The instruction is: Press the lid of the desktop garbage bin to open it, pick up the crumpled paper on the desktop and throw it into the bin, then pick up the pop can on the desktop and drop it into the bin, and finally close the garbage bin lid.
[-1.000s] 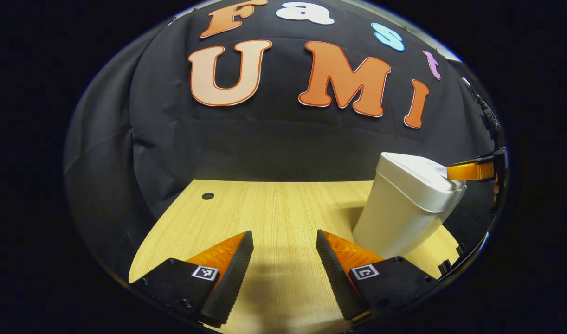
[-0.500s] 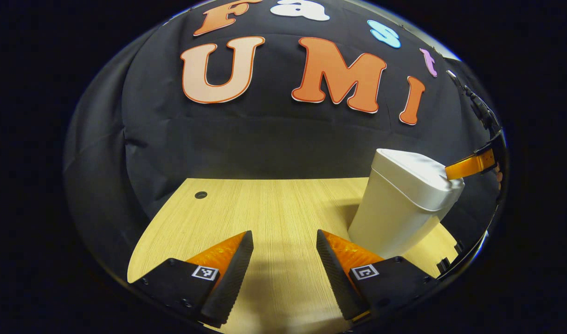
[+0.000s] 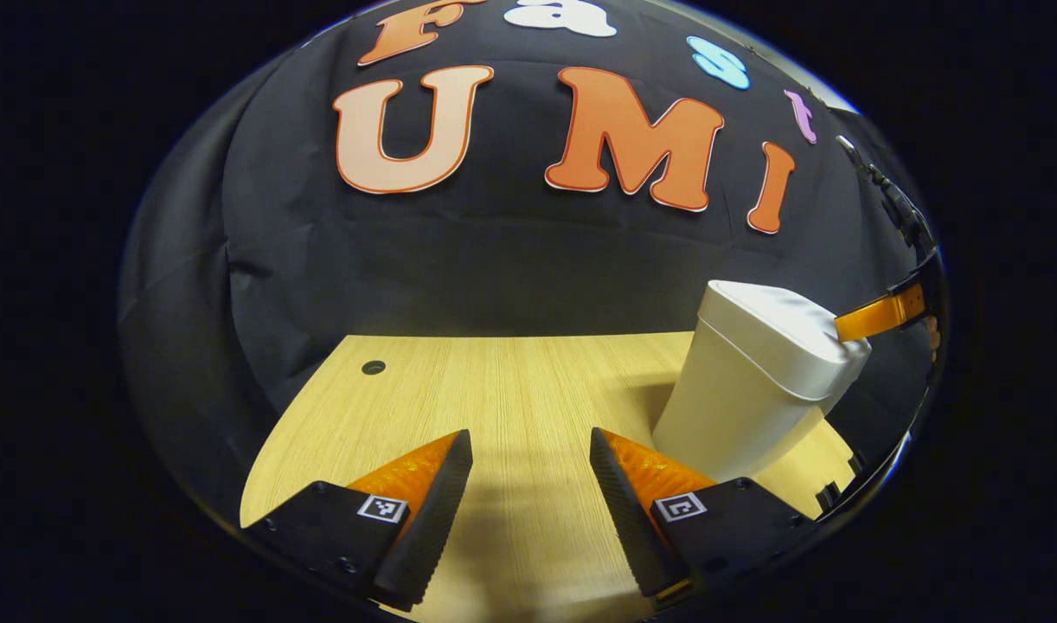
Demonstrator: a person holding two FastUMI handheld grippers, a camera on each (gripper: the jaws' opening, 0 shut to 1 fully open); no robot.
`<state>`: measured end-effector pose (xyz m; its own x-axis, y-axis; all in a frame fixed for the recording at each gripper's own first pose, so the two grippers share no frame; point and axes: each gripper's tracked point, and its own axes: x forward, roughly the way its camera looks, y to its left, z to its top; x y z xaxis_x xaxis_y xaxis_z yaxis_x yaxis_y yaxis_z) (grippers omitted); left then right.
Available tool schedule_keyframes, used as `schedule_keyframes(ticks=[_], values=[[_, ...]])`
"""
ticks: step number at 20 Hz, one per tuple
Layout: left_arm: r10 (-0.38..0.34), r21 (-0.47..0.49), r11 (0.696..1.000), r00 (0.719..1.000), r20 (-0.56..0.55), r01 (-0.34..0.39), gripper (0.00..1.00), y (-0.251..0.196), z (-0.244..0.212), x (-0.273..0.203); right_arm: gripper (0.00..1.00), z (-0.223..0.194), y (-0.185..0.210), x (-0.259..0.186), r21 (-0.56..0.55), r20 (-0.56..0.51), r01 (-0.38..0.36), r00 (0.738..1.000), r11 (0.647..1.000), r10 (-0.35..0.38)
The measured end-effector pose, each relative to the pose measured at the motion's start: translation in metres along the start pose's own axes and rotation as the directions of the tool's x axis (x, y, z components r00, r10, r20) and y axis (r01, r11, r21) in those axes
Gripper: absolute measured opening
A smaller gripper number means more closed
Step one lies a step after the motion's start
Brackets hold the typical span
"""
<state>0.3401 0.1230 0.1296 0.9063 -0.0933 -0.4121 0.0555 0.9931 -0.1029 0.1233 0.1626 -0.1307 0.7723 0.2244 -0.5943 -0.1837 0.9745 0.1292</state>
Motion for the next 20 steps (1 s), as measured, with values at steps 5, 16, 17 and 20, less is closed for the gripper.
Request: schedule_keyframes(ticks=[5,16,17,20], values=[[-0.012,0.037,0.999,0.998,0.055,0.01,0.87,0.001,0.04,-0.001,0.65,0.005,0.009,0.0,-0.041,0.102,0.001,0.995,0.999,0.003],[0.046,0.077,0.994,0.946,0.321,-0.074,0.88,0.014,0.15,-0.046,0.88,0.042,0.059,-0.022,-0.203,0.386,0.051,0.922,0.978,0.033],[0.056,0.071,0.994,0.94,0.337,-0.084,0.86,0.016,0.157,-0.048,0.89,0.044,0.061,-0.027,-0.205,0.415,0.045,0.909,0.978,0.046],[0.076,0.059,0.992,0.917,0.391,-0.108,0.88,0.026,0.18,-0.062,0.91,0.043,0.062,-0.036,-0.185,0.495,0.029,0.866,0.982,0.068]])
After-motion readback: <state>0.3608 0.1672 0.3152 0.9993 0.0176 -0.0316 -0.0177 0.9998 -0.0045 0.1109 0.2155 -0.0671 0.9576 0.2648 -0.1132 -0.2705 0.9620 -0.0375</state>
